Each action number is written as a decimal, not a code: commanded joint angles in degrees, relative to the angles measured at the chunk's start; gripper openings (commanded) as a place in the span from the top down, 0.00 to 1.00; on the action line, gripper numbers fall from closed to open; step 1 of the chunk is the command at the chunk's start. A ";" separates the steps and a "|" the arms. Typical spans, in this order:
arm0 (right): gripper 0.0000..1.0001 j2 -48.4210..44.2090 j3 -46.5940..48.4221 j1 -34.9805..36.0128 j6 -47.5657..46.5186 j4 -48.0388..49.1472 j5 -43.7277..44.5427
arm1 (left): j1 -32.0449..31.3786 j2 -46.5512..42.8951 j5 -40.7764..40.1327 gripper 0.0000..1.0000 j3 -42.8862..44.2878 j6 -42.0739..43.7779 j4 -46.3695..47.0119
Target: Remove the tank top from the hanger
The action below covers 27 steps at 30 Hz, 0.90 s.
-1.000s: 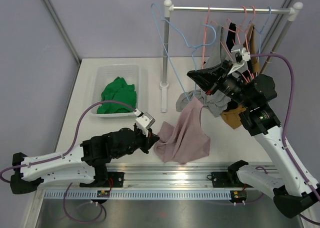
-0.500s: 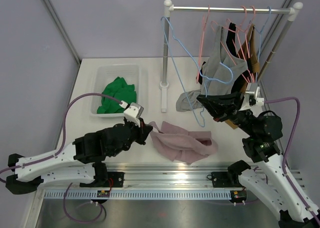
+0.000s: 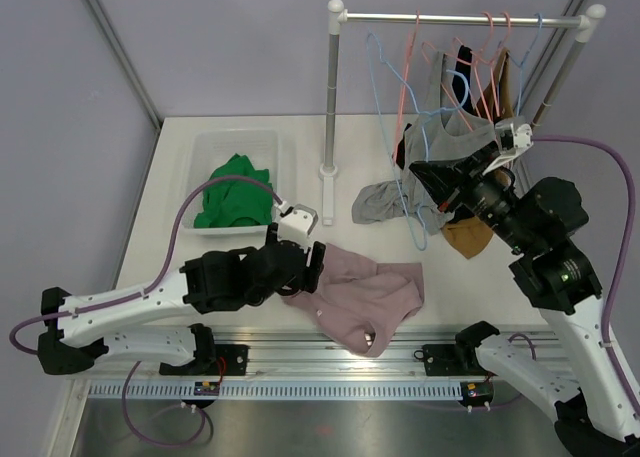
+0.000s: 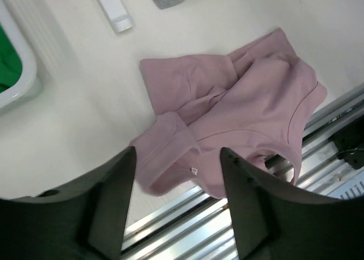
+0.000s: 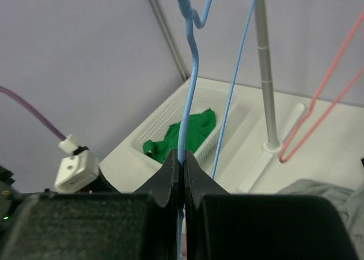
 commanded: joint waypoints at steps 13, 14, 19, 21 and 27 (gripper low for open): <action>1.00 33.10 39.97 0.24 -1.03 -32.04 21.97 | -0.05 -10.64 -10.17 0.01 6.68 3.06 -18.87; 1.00 34.97 41.93 0.33 -0.69 -32.57 22.68 | -0.05 -12.05 -10.26 0.01 4.93 4.37 -17.64; 1.00 48.75 57.63 0.33 -2.70 -36.08 25.84 | -0.05 -18.65 -8.42 0.01 -1.77 5.97 -11.47; 1.00 54.37 62.23 0.06 -4.11 -37.05 26.20 | -0.05 -19.71 -9.38 0.01 -1.59 5.27 -12.35; 1.00 65.20 76.21 -3.18 -4.29 -40.40 25.24 | -0.05 -22.09 -9.82 0.01 -2.91 3.95 -13.32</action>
